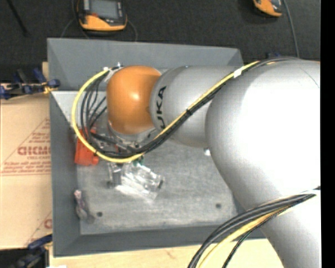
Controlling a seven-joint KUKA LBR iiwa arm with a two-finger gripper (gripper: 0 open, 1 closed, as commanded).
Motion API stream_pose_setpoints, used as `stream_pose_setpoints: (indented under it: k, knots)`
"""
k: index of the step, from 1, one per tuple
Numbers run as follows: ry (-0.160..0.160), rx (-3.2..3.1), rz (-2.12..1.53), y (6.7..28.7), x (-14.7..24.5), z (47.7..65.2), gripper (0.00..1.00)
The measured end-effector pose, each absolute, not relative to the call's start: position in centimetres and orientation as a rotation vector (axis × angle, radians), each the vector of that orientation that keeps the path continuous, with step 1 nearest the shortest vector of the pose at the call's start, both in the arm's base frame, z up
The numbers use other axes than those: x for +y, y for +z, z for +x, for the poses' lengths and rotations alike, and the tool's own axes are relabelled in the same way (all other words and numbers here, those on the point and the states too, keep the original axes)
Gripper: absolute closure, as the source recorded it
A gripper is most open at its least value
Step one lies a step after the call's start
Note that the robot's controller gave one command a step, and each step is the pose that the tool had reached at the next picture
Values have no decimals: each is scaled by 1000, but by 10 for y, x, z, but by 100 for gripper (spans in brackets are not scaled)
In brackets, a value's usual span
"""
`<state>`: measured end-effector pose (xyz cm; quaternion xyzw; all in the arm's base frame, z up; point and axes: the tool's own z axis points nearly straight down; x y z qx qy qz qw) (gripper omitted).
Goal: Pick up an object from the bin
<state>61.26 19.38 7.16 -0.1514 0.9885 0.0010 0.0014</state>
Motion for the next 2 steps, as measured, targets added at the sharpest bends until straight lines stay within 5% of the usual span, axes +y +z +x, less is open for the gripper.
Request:
stream_pose_setpoints:
  k: [1, 2]
  knots:
    - [0, 3083, -604, 72, 125, 562, 0]
    - [3, 3080, -603, 72, 129, 564, 100]
